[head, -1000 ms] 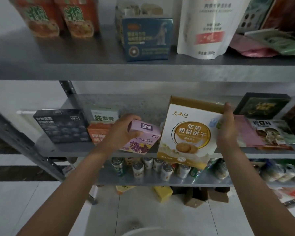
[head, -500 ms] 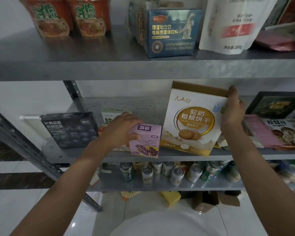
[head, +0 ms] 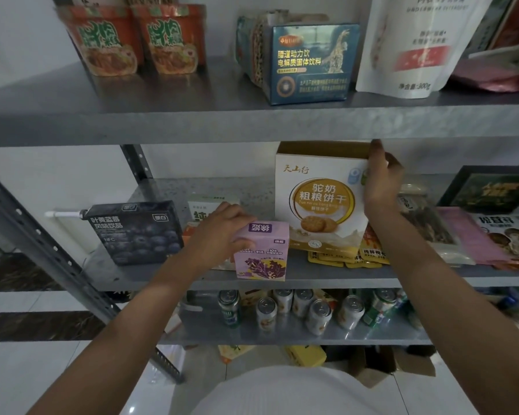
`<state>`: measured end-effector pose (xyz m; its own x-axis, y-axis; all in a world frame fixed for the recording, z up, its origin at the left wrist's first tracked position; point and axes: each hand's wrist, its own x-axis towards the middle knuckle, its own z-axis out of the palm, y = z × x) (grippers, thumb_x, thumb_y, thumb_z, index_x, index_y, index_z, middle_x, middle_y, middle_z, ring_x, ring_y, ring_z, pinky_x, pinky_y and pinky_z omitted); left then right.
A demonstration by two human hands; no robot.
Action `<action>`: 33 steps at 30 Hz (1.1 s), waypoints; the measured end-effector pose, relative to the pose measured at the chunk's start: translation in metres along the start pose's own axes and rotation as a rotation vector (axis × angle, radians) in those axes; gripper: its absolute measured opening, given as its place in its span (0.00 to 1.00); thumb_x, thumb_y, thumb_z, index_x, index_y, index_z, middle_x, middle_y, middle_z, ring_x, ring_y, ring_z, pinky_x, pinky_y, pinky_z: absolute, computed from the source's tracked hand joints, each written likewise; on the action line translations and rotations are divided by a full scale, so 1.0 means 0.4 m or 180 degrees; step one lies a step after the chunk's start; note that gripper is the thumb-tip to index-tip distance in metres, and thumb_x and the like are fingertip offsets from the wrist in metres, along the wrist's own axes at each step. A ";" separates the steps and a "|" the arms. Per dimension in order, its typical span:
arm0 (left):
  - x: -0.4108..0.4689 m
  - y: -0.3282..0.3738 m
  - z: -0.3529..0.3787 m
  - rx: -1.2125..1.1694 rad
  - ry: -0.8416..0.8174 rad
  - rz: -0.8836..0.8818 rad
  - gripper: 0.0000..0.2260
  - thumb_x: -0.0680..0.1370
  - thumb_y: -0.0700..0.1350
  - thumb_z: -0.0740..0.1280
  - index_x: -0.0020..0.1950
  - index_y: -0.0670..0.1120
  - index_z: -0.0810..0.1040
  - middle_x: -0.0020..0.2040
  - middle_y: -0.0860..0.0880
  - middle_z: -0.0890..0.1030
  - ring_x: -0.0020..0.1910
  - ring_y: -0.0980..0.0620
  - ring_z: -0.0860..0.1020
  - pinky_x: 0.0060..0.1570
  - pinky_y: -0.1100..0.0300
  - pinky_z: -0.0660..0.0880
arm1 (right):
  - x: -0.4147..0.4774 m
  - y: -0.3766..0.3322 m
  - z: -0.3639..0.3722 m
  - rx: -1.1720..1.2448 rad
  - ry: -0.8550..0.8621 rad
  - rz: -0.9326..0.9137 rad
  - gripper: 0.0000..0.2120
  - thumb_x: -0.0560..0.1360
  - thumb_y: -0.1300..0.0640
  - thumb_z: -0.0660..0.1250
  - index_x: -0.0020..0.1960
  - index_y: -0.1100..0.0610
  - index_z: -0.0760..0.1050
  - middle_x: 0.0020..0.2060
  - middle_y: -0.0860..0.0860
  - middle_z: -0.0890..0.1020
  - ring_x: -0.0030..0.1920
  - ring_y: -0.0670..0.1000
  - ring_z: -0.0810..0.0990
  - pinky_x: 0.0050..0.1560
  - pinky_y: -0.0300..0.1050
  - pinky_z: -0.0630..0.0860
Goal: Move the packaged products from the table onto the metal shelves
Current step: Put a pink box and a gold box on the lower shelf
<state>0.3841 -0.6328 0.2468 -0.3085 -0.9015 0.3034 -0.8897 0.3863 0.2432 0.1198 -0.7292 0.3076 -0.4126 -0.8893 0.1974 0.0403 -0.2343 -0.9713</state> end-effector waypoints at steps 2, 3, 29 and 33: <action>-0.001 0.004 -0.001 0.0037 0.0015 0.0001 0.26 0.72 0.52 0.72 0.67 0.42 0.75 0.57 0.45 0.76 0.57 0.48 0.69 0.52 0.53 0.70 | 0.003 0.013 0.026 0.0018 -0.0020 -0.0029 0.15 0.76 0.45 0.62 0.35 0.52 0.73 0.35 0.51 0.79 0.42 0.50 0.79 0.46 0.47 0.75; -0.003 0.005 -0.001 0.0061 0.0032 0.0003 0.26 0.73 0.52 0.72 0.67 0.43 0.75 0.58 0.45 0.76 0.58 0.48 0.69 0.52 0.55 0.69 | 0.002 0.020 0.039 0.0032 -0.0032 -0.0036 0.15 0.76 0.45 0.61 0.34 0.52 0.73 0.35 0.51 0.79 0.42 0.51 0.79 0.45 0.48 0.75; -0.018 -0.018 0.047 0.0526 0.0251 0.0010 0.27 0.75 0.59 0.56 0.65 0.44 0.75 0.55 0.44 0.76 0.57 0.48 0.66 0.43 0.46 0.79 | -0.042 0.131 0.216 0.0051 -0.0525 -0.0042 0.21 0.73 0.42 0.56 0.48 0.58 0.76 0.42 0.56 0.80 0.45 0.52 0.79 0.46 0.45 0.75; -0.018 -0.021 0.056 0.0469 0.0308 -0.0017 0.27 0.75 0.60 0.55 0.67 0.45 0.73 0.57 0.44 0.75 0.58 0.47 0.65 0.45 0.43 0.78 | -0.035 0.139 0.221 0.0034 -0.0521 0.0005 0.17 0.72 0.39 0.57 0.44 0.51 0.76 0.45 0.60 0.82 0.48 0.56 0.81 0.51 0.52 0.78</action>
<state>0.3865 -0.6338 0.2219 -0.2762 -0.8777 0.3916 -0.9331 0.3425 0.1093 0.2085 -0.7645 0.2627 -0.2587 -0.9416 0.2157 0.0508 -0.2363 -0.9704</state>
